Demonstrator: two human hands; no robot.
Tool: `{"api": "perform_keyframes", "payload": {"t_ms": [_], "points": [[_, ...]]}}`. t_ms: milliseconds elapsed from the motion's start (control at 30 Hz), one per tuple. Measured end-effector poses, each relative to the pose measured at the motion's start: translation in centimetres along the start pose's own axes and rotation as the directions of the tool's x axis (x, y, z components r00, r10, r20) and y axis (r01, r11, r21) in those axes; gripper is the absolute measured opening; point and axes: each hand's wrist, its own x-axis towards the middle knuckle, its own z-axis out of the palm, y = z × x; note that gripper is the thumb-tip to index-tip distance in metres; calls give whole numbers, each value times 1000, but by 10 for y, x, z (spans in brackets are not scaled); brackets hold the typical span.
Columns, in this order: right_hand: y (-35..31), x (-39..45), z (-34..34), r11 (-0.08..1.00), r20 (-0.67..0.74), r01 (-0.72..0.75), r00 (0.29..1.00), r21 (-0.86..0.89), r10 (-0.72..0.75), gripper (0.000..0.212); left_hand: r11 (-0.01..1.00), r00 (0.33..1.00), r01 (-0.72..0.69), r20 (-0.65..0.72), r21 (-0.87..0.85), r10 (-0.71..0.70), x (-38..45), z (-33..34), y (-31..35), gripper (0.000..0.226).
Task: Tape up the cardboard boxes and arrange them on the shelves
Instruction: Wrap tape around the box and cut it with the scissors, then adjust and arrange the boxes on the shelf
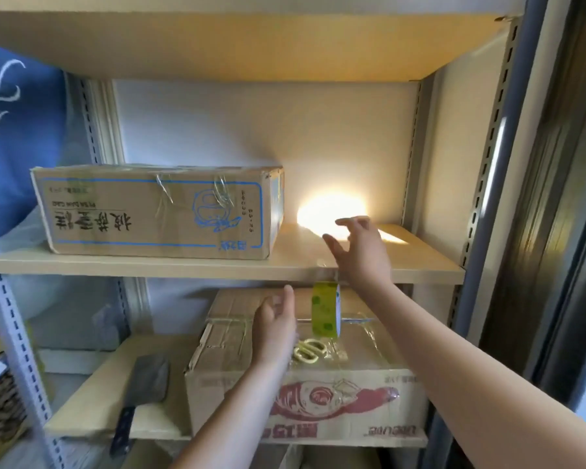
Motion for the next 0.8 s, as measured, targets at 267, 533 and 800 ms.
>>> {"api": "perform_keyframes", "payload": {"t_ms": [267,533,800], "points": [[12,-218,55,817,237,577,793,3,-561,25,705,871,-417,30,573,490,-19,-96,-120,11],[72,-303,185,963,914,220,403,-157,57,68,512,945,-189,298,838,-137,-24,-156,-279,9],[62,-319,292,909,967,384,247,-163,69,55,555,557,785,77,276,-827,20,-133,-323,52]]}}
